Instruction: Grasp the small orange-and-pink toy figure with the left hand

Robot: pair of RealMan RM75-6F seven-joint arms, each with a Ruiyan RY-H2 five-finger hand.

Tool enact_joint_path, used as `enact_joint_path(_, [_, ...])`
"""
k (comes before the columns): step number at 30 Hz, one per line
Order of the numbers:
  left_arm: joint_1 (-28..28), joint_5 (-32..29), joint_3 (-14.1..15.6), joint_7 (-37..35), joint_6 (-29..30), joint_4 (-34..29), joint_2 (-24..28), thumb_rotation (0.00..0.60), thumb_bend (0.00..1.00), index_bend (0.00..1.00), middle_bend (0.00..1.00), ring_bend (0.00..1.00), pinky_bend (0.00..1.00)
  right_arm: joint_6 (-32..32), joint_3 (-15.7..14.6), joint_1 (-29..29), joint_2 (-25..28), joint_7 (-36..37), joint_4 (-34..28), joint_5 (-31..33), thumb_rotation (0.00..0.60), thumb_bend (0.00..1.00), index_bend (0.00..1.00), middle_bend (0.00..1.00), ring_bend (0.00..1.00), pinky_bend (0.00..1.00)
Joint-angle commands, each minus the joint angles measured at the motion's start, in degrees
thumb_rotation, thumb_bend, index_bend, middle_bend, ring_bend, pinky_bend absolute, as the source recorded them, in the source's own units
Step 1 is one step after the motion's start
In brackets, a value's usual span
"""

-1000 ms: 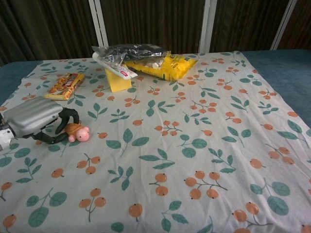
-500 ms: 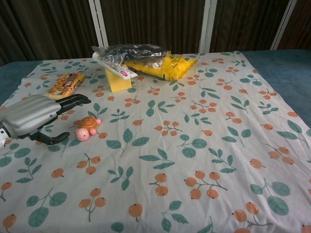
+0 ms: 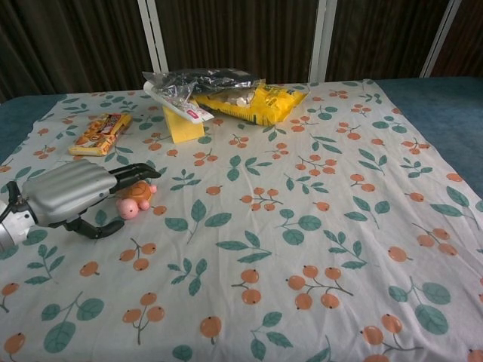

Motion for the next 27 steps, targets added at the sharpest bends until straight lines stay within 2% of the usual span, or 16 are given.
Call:
enact_joint_path(1, [-0.23, -1.43, -0.50, 1.16, -2.26, -0.92, 0.28, 0.600, 0.39, 0.10, 0.09, 0.92, 1.00, 0.08, 0.01, -0.02, 0.01, 0.02, 0.01, -0.04, 0.600, 0.12, 0.00, 0.00, 0.00, 0.00])
enact_joint_path(6, [-0.03, -3.01, -1.19, 2.40, -3.85, -1.38, 0.90, 0.600, 0.40, 0.18, 0.15, 0.93, 1.00, -0.03, 0.03, 0.01, -0.03, -0.06, 0.01, 0.07, 0.600, 0.11, 0.00, 0.00, 0.00, 0.00])
enact_joint_path(13, [0.69, -3.49, -1.16, 3.29, -3.61, -2.31, 2.27, 0.600, 0.39, 0.20, 0.19, 0.93, 1.00, -0.27, 0.06, 0.07, -0.25, -0.50, -0.01, 0.23, 0.600, 0.12, 0.00, 0.00, 0.00, 0.00])
enact_joint_path(15, [0.66, -3.85, -1.23, 3.02, -4.29, -2.40, 2.46, 0.600, 0.39, 0.22, 0.23, 0.93, 1.00, -0.49, 0.01, 0.14, -0.32, -0.63, -0.04, 0.22, 0.600, 0.12, 0.00, 0.00, 0.00, 0.00])
enact_joint_path(17, [0.64, -3.95, -1.26, 2.34, -4.51, -2.36, 2.40, 0.600, 0.39, 0.28, 0.32, 0.94, 1.00, -0.46, 0.00, 0.14, -0.37, -0.75, -0.07, 0.15, 0.600, 0.12, 0.00, 0.00, 0.00, 0.00])
enact_joint_path(20, [0.66, -3.52, -1.13, 0.61, -3.83, -1.26, 1.63, 0.600, 0.39, 0.44, 0.50, 0.95, 1.00, -0.43, 0.03, 0.12, -0.44, -0.87, -0.08, 0.21, 0.600, 0.12, 0.00, 0.00, 0.00, 0.00])
enact_joint_path(25, [1.07, -1.87, -1.17, -3.01, 0.79, 3.24, -1.14, 0.600, 0.39, 0.79, 0.81, 0.97, 1.00, -0.49, 0.06, 0.15, -0.44, -0.82, -0.07, 0.33, 0.600, 0.12, 0.00, 0.00, 0.00, 0.00])
enact_joint_path(27, [1.38, -1.30, -1.40, -4.40, 3.43, 5.74, -2.61, 0.600, 0.40, 0.88, 0.89, 0.98, 1.00, -0.49, 0.09, 0.17, -0.42, -0.79, -0.06, 0.37, 0.600, 0.12, 0.00, 0.00, 0.00, 0.00])
